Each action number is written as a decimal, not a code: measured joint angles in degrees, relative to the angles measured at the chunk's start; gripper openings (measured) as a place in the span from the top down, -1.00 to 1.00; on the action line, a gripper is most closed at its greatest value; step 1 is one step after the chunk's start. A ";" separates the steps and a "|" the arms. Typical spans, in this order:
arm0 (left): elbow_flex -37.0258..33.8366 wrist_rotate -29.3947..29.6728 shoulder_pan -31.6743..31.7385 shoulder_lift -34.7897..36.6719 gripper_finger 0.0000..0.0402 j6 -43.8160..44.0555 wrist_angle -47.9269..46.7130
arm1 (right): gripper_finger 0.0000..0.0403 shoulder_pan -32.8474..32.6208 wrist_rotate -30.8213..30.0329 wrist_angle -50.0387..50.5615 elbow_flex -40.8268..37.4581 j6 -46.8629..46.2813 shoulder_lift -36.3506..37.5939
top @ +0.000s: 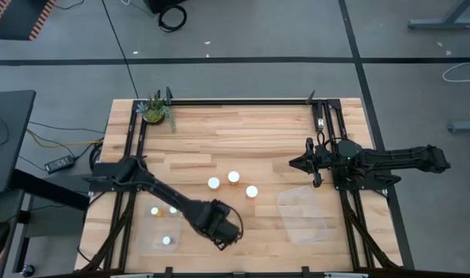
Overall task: Pick and place medicine bottles into bin by pill shape (circle, oval)
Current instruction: Put the small yellow pill bottle into the left transparent bin
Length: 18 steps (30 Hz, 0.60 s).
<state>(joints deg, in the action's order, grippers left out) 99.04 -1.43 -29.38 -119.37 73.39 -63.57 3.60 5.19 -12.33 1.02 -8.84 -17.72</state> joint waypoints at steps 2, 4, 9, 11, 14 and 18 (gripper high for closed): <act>0.00 -0.32 -1.26 0.00 0.40 2.12 0.05 | 0.77 -0.02 0.02 -0.01 0.00 -0.03 0.00; 0.00 -2.06 -2.47 0.00 0.40 3.84 -0.16 | 0.77 -0.01 0.01 0.01 0.00 -0.06 0.00; 0.00 -4.77 -5.28 0.00 0.44 8.55 -0.24 | 0.77 0.00 0.02 -0.01 0.00 -0.07 0.00; 0.00 -5.13 -6.31 0.18 0.43 10.26 -0.25 | 0.77 -0.02 0.02 0.00 0.00 0.00 0.00; -0.04 -5.35 -7.75 0.82 0.41 12.57 -0.58 | 0.77 -0.01 0.02 0.00 0.00 -0.07 0.01; -0.02 -5.53 -9.16 2.44 0.42 15.42 -0.92 | 0.77 0.00 0.01 0.03 0.00 -0.02 0.02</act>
<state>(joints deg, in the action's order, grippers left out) 99.02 -6.96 -38.55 -116.94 88.81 -64.49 3.60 5.20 -12.30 1.02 -8.86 -17.70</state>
